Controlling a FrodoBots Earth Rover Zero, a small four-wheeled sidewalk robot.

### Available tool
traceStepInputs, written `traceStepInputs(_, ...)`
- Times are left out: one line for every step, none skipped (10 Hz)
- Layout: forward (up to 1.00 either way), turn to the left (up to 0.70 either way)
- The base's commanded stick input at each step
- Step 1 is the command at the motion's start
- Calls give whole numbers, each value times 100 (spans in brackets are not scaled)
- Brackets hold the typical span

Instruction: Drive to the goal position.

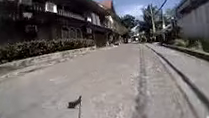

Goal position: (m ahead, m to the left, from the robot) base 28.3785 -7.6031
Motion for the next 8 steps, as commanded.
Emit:
traceStepInputs(100, -26)
traceStepInputs(100, -26)
traceStepInputs(100, -26)
traceStepInputs(100, -26)
traceStepInputs(100, -26)
traceStepInputs(100, -26)
traceStepInputs(100, -26)
traceStepInputs(100, -26)
